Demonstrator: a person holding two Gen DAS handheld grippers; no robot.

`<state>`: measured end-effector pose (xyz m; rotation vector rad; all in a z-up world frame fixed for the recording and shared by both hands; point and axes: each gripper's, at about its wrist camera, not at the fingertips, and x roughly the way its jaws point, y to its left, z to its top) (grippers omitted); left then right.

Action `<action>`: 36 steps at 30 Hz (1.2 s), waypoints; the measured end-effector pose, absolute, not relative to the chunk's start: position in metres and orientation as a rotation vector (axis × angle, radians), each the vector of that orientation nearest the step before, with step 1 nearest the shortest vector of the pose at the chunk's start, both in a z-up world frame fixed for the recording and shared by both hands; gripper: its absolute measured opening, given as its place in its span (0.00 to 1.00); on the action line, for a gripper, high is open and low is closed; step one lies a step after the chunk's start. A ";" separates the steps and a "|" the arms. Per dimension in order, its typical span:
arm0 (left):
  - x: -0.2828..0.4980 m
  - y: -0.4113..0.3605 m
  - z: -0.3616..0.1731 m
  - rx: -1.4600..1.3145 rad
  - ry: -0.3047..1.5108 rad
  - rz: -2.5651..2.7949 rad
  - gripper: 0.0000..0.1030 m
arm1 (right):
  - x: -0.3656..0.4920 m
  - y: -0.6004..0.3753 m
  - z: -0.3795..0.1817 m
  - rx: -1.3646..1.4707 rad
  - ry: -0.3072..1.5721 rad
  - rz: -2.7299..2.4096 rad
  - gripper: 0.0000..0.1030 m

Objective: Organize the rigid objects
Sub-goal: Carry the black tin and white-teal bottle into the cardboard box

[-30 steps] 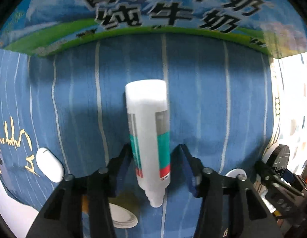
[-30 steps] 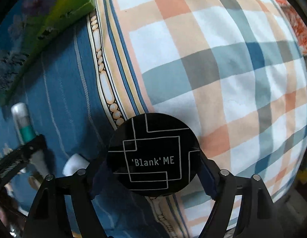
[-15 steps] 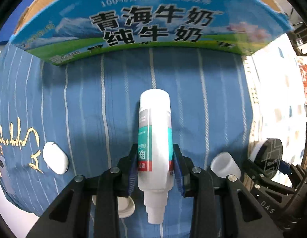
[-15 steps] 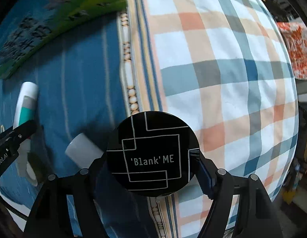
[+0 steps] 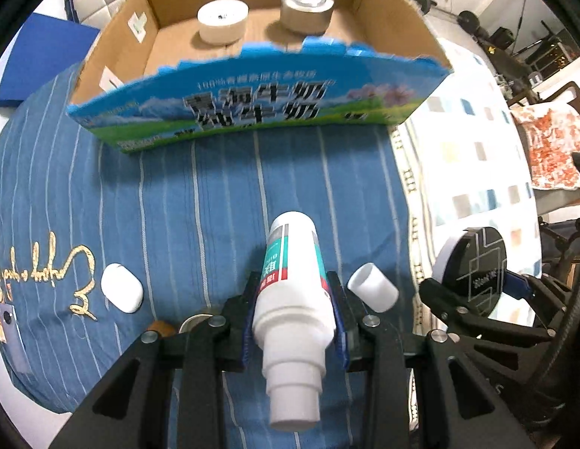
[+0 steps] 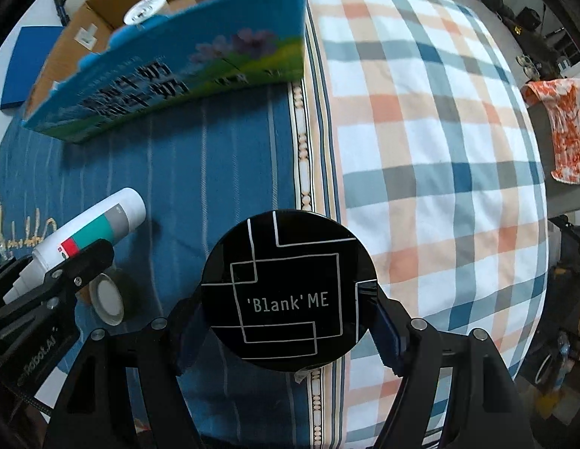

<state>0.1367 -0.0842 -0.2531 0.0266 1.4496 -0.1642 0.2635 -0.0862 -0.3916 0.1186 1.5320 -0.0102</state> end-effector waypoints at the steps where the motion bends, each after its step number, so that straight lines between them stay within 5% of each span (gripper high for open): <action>1: 0.135 -0.085 -0.244 0.024 1.437 -0.169 0.29 | 0.263 -0.085 -0.387 0.117 1.527 -0.002 0.74; 36: 0.242 0.001 -0.152 -0.100 1.113 -0.179 0.29 | 0.338 -0.059 -0.256 0.147 1.295 0.181 0.74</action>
